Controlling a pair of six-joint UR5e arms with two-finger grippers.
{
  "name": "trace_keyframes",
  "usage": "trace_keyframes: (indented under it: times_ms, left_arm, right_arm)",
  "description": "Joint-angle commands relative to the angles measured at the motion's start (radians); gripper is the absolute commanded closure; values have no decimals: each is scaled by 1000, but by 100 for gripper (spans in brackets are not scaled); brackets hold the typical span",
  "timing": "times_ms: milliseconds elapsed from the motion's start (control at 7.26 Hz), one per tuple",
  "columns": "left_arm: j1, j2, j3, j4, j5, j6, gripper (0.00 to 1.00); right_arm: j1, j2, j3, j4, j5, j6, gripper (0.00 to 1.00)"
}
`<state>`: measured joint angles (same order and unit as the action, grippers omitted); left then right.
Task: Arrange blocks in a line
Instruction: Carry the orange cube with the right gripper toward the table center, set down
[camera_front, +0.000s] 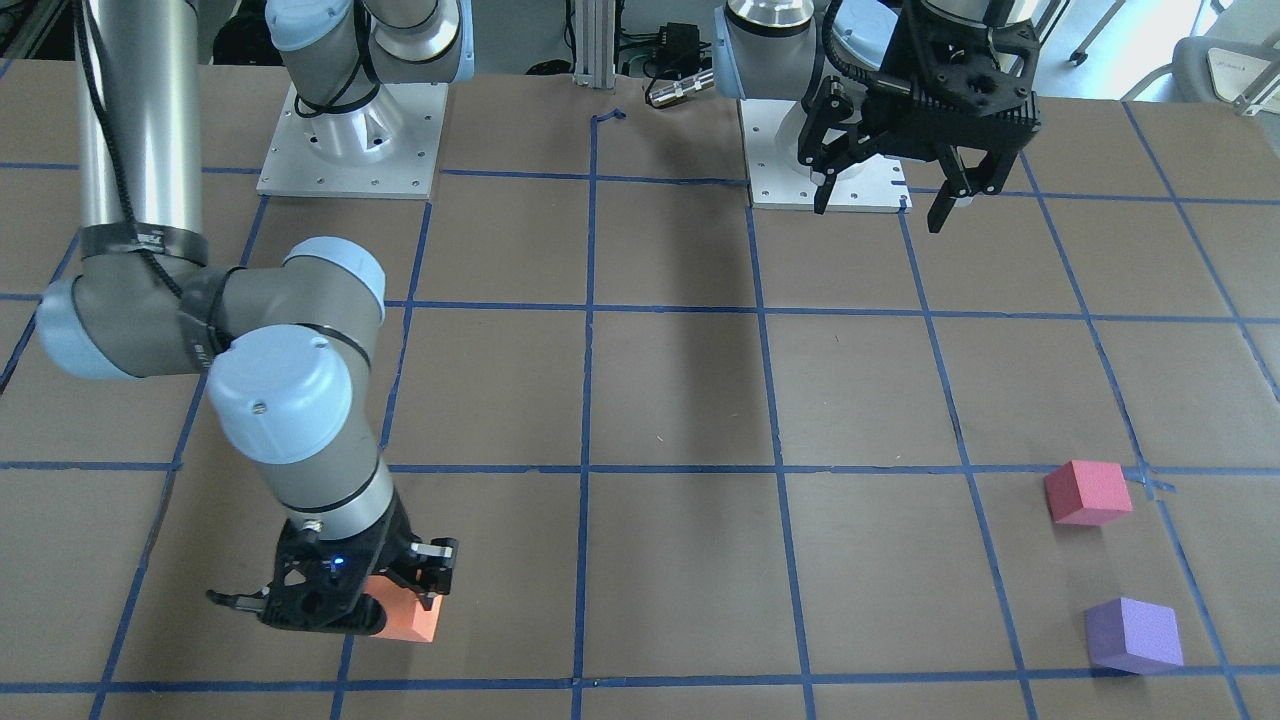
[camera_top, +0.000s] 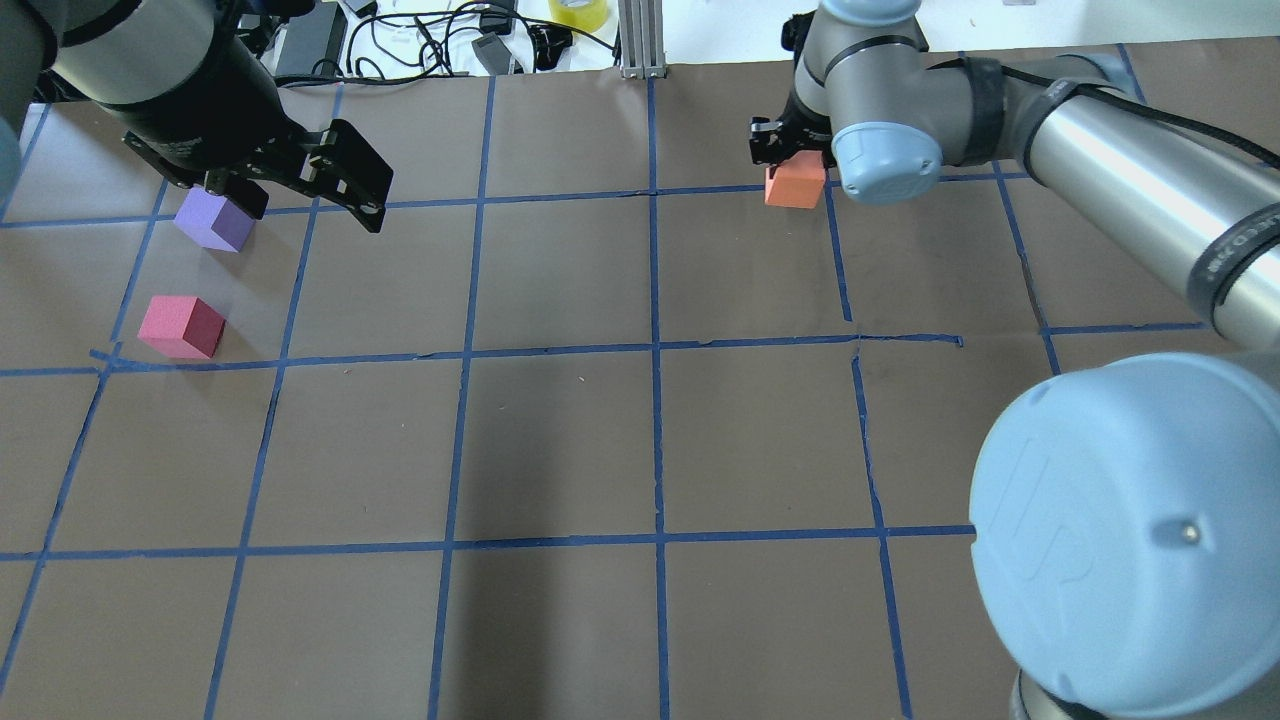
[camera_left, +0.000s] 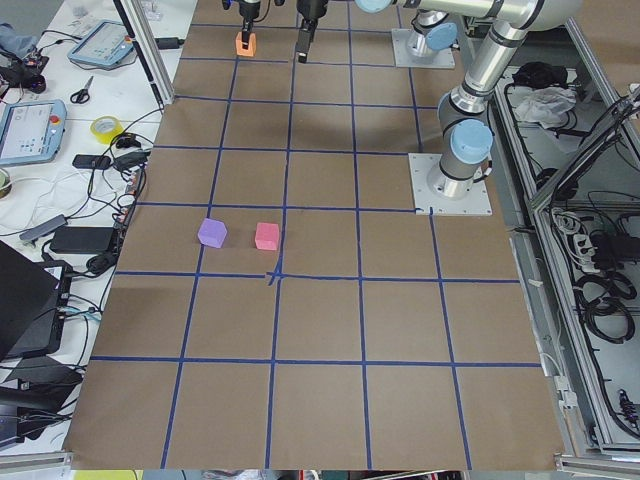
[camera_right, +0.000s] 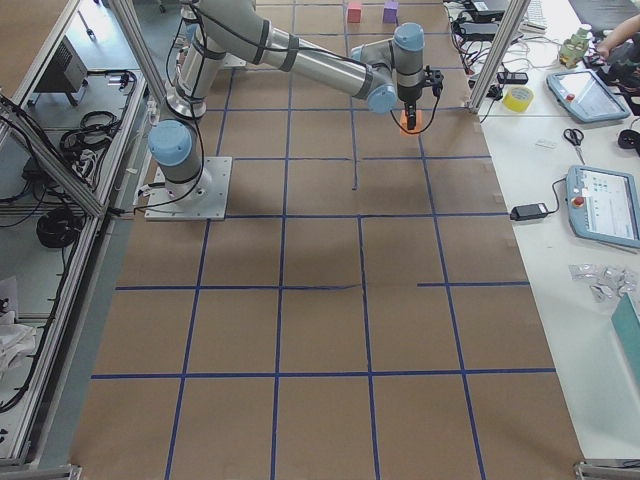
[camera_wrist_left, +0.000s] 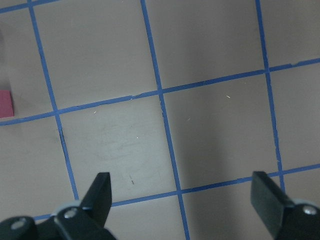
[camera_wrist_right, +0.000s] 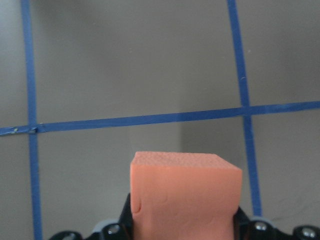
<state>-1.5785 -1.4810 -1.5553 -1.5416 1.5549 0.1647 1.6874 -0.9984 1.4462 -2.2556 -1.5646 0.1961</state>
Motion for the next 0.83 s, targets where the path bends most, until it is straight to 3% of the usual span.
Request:
trace_keyframes:
  times_ms: [0,413,689]
  left_arm:
    - [2,2,0,0,-1,1,0]
    - [2,2,0,0,1,2,0]
    - [2,4,-2,-2,1,2,0]
  right_arm:
    - [125,79,-67,-4,-12,91,87]
    - [231,219,-237,1,-50,144,82]
    - [244,244,-250,1,-74,138,78]
